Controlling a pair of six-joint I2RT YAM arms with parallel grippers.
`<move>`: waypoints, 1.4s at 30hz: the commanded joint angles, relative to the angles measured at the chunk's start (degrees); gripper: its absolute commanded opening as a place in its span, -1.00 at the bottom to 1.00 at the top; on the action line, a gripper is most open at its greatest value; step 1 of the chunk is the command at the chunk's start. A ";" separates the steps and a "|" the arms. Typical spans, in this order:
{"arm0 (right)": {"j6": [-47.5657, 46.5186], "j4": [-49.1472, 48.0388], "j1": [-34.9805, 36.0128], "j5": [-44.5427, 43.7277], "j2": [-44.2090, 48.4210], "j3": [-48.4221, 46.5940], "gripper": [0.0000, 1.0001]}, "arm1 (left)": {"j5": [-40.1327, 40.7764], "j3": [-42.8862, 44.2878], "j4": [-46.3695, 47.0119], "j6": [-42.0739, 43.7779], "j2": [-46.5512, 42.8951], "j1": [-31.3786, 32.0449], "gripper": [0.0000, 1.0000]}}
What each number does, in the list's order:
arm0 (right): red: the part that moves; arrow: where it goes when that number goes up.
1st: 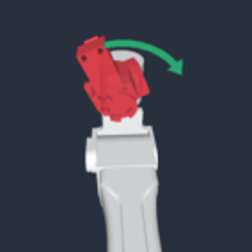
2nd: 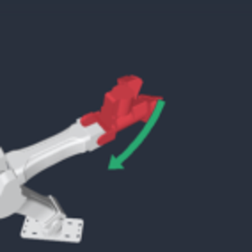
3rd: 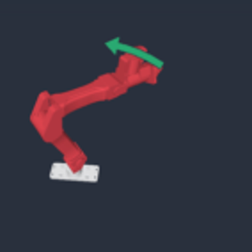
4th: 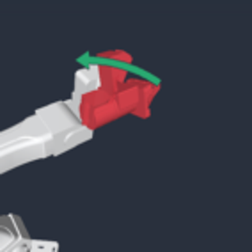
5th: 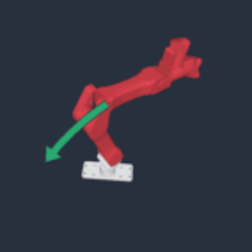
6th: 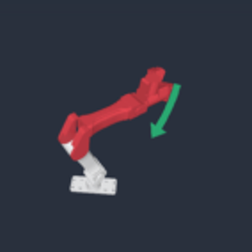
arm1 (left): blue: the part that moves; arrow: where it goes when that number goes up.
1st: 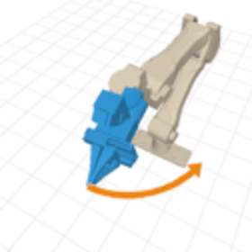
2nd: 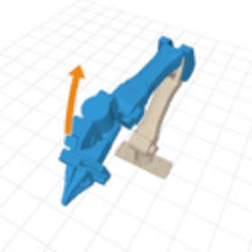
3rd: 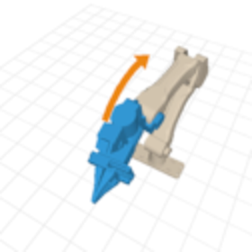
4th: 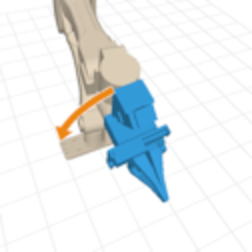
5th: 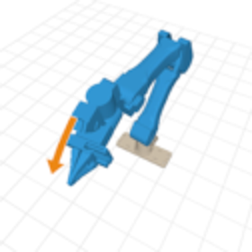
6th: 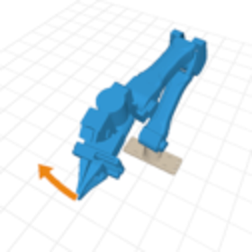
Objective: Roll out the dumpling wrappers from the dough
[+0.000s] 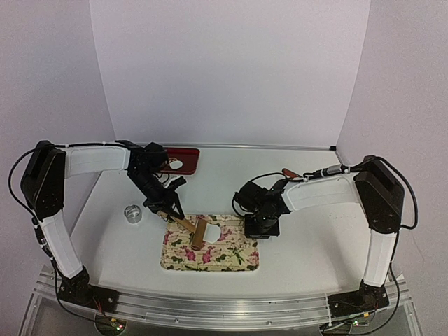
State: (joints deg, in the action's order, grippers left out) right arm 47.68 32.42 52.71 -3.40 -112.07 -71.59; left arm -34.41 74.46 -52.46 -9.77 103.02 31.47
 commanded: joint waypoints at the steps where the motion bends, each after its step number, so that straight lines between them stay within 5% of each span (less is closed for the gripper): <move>1: -0.95 4.03 0.20 -2.40 -2.01 -0.39 -1.00 | 13.66 -3.91 -5.78 -0.63 1.36 -1.85 -1.00; 42: -0.04 4.36 0.20 -2.49 -1.45 0.32 -1.00 | 15.16 -9.85 -5.08 -0.07 -3.18 -6.50 -1.00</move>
State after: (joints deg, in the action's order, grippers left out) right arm 47.83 31.99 52.71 -3.36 -112.14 -71.61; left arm -34.24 67.88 -52.09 -8.47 98.19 25.19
